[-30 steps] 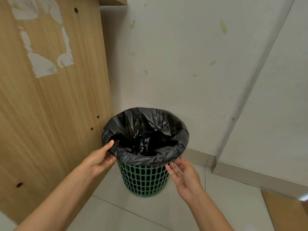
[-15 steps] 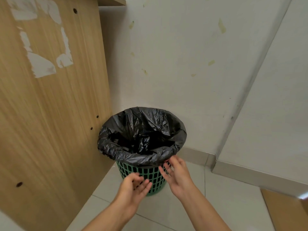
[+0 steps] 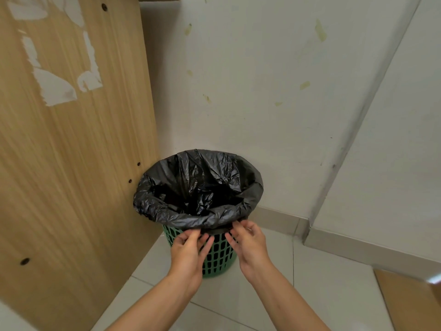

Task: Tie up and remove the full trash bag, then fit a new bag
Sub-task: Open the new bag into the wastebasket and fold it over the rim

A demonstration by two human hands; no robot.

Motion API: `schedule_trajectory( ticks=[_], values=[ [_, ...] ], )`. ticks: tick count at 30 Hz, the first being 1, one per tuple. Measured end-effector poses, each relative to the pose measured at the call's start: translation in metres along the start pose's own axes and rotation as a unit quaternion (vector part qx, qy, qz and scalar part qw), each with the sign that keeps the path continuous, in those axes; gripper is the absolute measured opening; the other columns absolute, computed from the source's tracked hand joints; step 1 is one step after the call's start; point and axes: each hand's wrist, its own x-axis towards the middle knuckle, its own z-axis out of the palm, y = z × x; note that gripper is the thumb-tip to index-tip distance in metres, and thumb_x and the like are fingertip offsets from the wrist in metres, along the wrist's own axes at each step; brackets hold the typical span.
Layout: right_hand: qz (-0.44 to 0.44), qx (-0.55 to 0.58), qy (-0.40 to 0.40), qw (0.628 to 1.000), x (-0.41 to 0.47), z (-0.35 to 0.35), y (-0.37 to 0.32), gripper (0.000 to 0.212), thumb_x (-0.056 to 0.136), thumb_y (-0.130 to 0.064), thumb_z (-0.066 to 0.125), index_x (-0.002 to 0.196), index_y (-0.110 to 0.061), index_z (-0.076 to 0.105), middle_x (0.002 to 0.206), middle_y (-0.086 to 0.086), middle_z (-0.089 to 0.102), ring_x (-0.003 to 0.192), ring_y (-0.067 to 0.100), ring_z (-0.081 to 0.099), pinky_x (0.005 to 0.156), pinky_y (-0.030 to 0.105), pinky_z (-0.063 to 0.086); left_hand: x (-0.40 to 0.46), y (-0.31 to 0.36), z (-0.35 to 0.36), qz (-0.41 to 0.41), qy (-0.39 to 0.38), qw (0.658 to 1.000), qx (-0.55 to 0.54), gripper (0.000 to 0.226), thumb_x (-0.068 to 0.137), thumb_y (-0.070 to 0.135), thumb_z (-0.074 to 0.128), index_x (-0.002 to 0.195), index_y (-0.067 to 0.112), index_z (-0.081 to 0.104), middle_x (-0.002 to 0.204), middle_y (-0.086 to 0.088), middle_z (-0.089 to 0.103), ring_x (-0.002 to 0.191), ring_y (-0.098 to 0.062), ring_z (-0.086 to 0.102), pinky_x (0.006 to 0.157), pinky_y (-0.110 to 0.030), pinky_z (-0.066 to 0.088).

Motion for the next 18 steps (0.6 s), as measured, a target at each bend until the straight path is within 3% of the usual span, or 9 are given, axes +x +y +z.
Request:
schedule_trajectory(
  ticks=[4,6,9,11,14,16,18],
  values=[
    [0.056,0.062,-0.017,0.996,0.001,0.002,-0.001,0.014,0.094,0.002,0.05,0.084,-0.007,0.051,0.085,0.011,0.061,0.08,0.019,0.061,0.079,0.032,0.056,0.003,0.004,-0.002,0.008,0.005,1.0,-0.011,0.02,0.096,-0.002,0.045,0.08,0.008,0.046,0.085,-0.013,0.055,0.08,-0.02,0.058,0.096,-0.04,0.046],
    [0.092,0.143,-0.023,0.985,-0.002,0.0,0.0,0.015,0.093,0.005,0.044,0.087,-0.006,0.052,0.081,0.011,0.059,0.079,0.021,0.059,0.079,0.035,0.054,0.007,0.004,-0.006,-0.004,0.001,1.0,-0.017,0.014,0.097,-0.002,0.042,0.088,0.005,0.051,0.09,-0.013,0.059,0.083,-0.02,0.06,0.096,-0.038,0.046],
    [0.108,0.233,-0.034,0.966,-0.005,-0.003,0.0,0.023,0.093,0.007,0.037,0.08,-0.006,0.052,0.071,0.01,0.057,0.072,0.02,0.056,0.082,0.041,0.054,0.008,0.003,-0.011,-0.024,-0.011,0.999,-0.04,0.016,0.096,-0.003,0.042,0.107,0.001,0.054,0.094,-0.015,0.06,0.086,-0.021,0.06,0.083,-0.035,0.05],
    [0.106,0.263,-0.051,0.958,-0.007,-0.004,-0.004,0.022,0.091,0.006,0.036,0.083,-0.005,0.053,0.071,0.01,0.057,0.073,0.02,0.056,0.081,0.044,0.057,0.005,0.006,-0.011,-0.03,-0.019,0.998,-0.044,0.016,0.096,-0.005,0.04,0.098,0.001,0.055,0.092,-0.015,0.061,0.086,-0.022,0.06,0.081,-0.035,0.05],
    [0.104,0.25,-0.064,0.961,-0.011,-0.004,-0.006,0.011,0.089,-0.005,0.045,0.088,-0.004,0.055,0.08,0.012,0.056,0.078,0.022,0.056,0.086,0.043,0.055,0.003,0.011,-0.011,-0.025,-0.023,0.999,-0.03,0.022,0.096,-0.008,0.038,0.089,0.004,0.056,0.09,-0.015,0.061,0.086,-0.022,0.06,0.092,-0.036,0.046],
    [0.096,0.208,-0.053,0.972,-0.014,-0.002,-0.007,0.008,0.091,-0.013,0.053,0.09,-0.005,0.056,0.084,0.011,0.055,0.078,0.021,0.056,0.088,0.041,0.052,0.002,0.01,-0.013,-0.019,-0.024,1.0,-0.001,0.022,0.095,-0.008,0.04,0.091,0.005,0.058,0.09,-0.013,0.063,0.085,-0.021,0.061,0.088,-0.035,0.051],
    [0.089,0.193,-0.05,0.976,-0.016,-0.002,-0.011,0.02,0.092,-0.025,0.054,0.094,-0.005,0.058,0.091,0.012,0.057,0.085,0.022,0.058,0.093,0.043,0.05,0.003,0.01,-0.014,-0.019,-0.018,1.0,0.006,0.023,0.095,-0.008,0.041,0.094,0.004,0.06,0.091,-0.012,0.065,0.085,-0.02,0.062,0.078,-0.03,0.059]
  ],
)
